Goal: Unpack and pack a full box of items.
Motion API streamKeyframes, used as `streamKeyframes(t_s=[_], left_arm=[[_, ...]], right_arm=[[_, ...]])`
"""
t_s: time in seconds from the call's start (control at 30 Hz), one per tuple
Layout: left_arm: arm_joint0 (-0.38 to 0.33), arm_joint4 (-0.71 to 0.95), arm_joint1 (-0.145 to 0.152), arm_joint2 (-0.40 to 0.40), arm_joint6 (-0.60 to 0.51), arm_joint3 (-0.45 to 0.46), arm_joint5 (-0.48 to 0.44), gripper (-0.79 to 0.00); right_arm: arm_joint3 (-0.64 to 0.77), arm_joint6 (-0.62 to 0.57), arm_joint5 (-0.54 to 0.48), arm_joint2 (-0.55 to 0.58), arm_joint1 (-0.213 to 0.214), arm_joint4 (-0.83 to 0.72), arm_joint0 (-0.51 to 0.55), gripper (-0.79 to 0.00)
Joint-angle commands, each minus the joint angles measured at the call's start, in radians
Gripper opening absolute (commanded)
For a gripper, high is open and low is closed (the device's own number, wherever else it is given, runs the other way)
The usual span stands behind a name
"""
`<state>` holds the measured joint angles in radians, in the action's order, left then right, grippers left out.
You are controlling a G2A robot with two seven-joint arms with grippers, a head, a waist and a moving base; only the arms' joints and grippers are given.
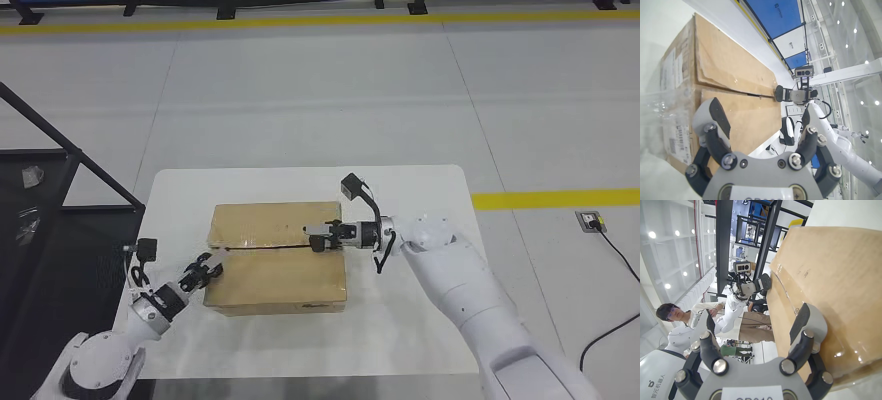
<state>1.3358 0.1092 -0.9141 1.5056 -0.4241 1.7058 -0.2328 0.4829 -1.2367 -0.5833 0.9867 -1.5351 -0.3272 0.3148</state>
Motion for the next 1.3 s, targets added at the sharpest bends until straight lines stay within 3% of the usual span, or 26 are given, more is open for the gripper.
streamKeyframes(t_s=[0.0,0.13,0.27,0.67,0.83,1.1,1.27], left_arm=[[0.015,0.022,-0.001,0.024,0.029,-0.003,-0.015,0.000],[0.066,0.099,-0.003,0.098,0.086,-0.011,-0.036,0.000],[0.123,0.186,-0.011,0.159,0.183,-0.020,0.016,0.000],[0.131,0.194,-0.012,0.166,0.196,-0.022,0.031,0.000],[0.132,0.271,-0.032,0.107,0.296,-0.055,0.092,0.000],[0.184,0.354,-0.066,0.015,0.397,-0.124,0.066,0.000],[0.070,0.431,-0.090,-0.046,0.439,-0.247,0.113,0.000]], right_arm=[[-0.022,0.003,-0.003,0.000,-0.003,-0.012,0.001,0.000],[-0.044,0.005,-0.005,-0.002,-0.007,-0.035,0.007,0.000],[-0.055,0.003,-0.003,-0.005,-0.009,-0.045,0.008,0.000],[-0.055,0.003,-0.003,-0.005,-0.009,-0.045,0.008,0.000],[-0.055,0.003,-0.003,-0.005,-0.009,-0.045,0.008,0.000],[-0.055,0.003,-0.003,-0.005,-0.009,-0.045,0.008,0.000],[-0.055,0.003,-0.003,-0.005,-0.009,-0.045,0.008,0.000]])
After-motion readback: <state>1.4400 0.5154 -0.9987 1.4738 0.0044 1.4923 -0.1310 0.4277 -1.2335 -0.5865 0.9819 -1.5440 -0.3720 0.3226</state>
